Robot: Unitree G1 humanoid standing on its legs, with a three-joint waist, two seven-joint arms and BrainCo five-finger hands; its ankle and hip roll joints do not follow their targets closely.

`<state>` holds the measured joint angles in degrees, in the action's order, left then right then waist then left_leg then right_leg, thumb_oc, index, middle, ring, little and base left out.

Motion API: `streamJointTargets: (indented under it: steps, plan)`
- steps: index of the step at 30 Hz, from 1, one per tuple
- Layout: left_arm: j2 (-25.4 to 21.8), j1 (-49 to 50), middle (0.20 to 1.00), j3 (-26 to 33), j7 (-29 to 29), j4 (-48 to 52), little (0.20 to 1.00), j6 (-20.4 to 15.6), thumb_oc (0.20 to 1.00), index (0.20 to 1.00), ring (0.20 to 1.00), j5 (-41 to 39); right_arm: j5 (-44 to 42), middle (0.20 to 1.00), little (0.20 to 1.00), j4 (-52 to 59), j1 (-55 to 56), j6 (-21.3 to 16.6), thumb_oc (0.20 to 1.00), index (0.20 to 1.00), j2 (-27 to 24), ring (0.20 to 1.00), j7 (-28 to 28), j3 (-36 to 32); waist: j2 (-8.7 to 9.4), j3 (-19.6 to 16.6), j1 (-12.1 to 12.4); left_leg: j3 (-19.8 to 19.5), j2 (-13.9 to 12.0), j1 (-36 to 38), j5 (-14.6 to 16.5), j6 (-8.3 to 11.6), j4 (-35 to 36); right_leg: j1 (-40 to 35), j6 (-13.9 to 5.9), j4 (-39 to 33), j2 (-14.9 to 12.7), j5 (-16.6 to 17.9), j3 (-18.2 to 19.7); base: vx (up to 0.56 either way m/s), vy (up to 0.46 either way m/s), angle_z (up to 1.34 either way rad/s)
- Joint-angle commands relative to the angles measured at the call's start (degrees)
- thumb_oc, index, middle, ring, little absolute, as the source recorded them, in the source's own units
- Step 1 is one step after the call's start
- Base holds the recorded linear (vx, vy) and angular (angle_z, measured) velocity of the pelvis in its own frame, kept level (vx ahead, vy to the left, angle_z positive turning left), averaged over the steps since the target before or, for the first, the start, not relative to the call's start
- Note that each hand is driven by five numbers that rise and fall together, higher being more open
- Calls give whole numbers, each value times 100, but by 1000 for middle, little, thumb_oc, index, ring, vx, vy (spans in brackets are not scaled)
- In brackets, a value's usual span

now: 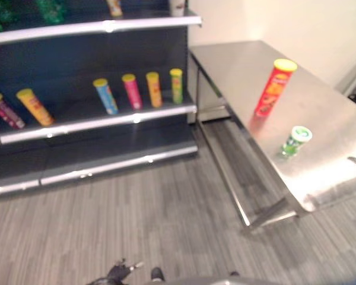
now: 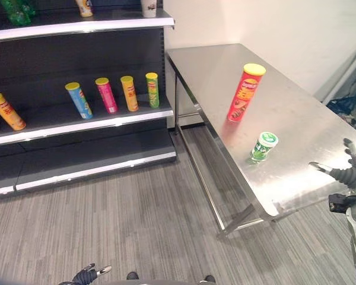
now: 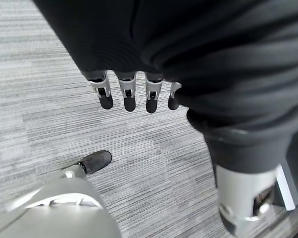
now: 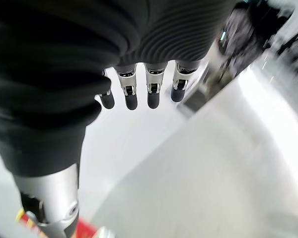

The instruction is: Put the goods on the table back onto the shelves and tidy them up.

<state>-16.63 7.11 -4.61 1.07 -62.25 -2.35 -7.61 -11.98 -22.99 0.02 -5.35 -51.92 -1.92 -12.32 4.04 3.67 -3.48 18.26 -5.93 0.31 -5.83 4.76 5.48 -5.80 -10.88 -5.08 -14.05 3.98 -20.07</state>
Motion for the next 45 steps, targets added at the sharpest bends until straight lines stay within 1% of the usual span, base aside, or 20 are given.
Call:
streamJointTargets:
  steps: [1,2,7,15,22,23,24,25,28,35,39,41,44,45]
  plan:
    - [-167,-290,1000,-143,48,74,1000,-116,1000,1000,1000,86,0,1000,1000,-181,-851,-136,1000,1000,-624,1000,119,102,-167,287,296,79,-320,384,426,342,-48,50,-176,240,-38,-117,-219,18,-62,18]
    - [-189,-263,1000,-151,78,88,1000,-116,1000,1000,1000,54,5,1000,1000,-315,-1015,-119,1000,1000,-702,1000,197,334,-183,306,338,38,-336,351,393,364,-48,41,-159,229,-19,-136,-254,12,-69,10]
    - [-237,-203,1000,-155,112,130,1000,-117,1000,1000,1000,-15,18,1000,1000,-620,-1272,-81,1000,1000,-785,1000,302,680,-230,354,440,-59,-378,253,310,424,-48,-5,-115,193,39,-183,-370,7,-51,16]
    - [-218,-165,1000,-187,88,117,1000,-121,1000,1000,1000,-48,234,1000,1000,-903,-1645,-82,1000,1000,-836,1000,234,1055,-293,343,539,-167,-397,197,248,480,-48,-119,-68,148,112,-244,-537,19,-39,14]
    - [-211,-130,1000,-243,59,192,1000,-122,1000,1000,1000,-61,273,1000,1000,-988,-1797,-89,1000,1000,-794,1000,190,1193,-326,328,611,-230,-421,199,214,505,-48,-213,-32,115,159,-284,-665,13,-26,9]
    - [-210,-118,1000,-242,60,195,1000,-125,1000,1000,1000,-73,271,934,934,-997,-1824,-84,934,934,-788,934,217,1234,-329,324,621,-235,-424,202,213,507,-48,-227,-26,105,170,-289,-676,8,-20,10]
    - [-209,-119,1000,-245,65,194,1000,-123,1000,1000,1000,-72,292,523,523,-990,-1831,-79,523,523,-787,523,230,1265,-328,320,625,-239,-425,205,212,508,-48,-236,-21,103,177,-293,-677,10,-17,4]
    - [-209,-111,1000,-249,66,191,1000,-122,1000,1000,1000,-70,319,200,200,-979,-1838,-79,200,200,-794,200,230,1281,-328,313,631,-239,-425,210,211,512,-48,-249,-18,95,187,-297,-688,0,0,0]
    - [-195,-111,1000,-240,56,180,1000,-117,1000,1000,1000,-73,371,200,200,-902,-1850,-92,200,200,-820,200,226,1337,-318,314,633,-238,-439,233,211,522,-48,-278,-7,85,206,-306,-707,0,0,0]
    - [-175,-101,1000,-149,26,211,1000,-116,1000,1000,1000,-35,613,200,200,-278,-1524,-168,200,200,-955,200,117,1004,-308,298,595,-225,-484,264,211,548,-48,-305,15,90,257,-341,-726,0,0,0]
    - [-174,-79,1000,-85,5,208,1000,-108,1000,1000,1000,9,746,200,200,70,-1298,-186,200,200,-1026,200,55,754,-309,294,572,-202,-514,292,213,555,-48,-306,27,92,286,-367,-712,0,-10,0]
    - [-170,-37,1000,-19,11,227,1000,-100,1000,1000,1000,63,876,200,200,485,-1063,-237,200,200,-1112,200,-38,404,-312,282,523,-157,-586,330,195,587,-48,-315,57,77,351,-414,-694,1,-53,-1]
    - [-175,-37,1000,2,14,230,1000,-100,1000,1000,1000,70,905,200,200,594,-1004,-257,200,200,-1142,200,-65,300,-311,279,521,-147,-616,341,179,604,-48,-318,72,73,378,-431,-684,4,-40,-1]
    - [-184,-26,1000,26,11,254,1000,-110,1000,1000,1000,81,875,200,200,824,-974,-307,200,200,-1165,200,-100,151,-315,274,500,-127,-665,354,156,631,-48,-321,88,55,420,-463,-669,5,-61,-2]
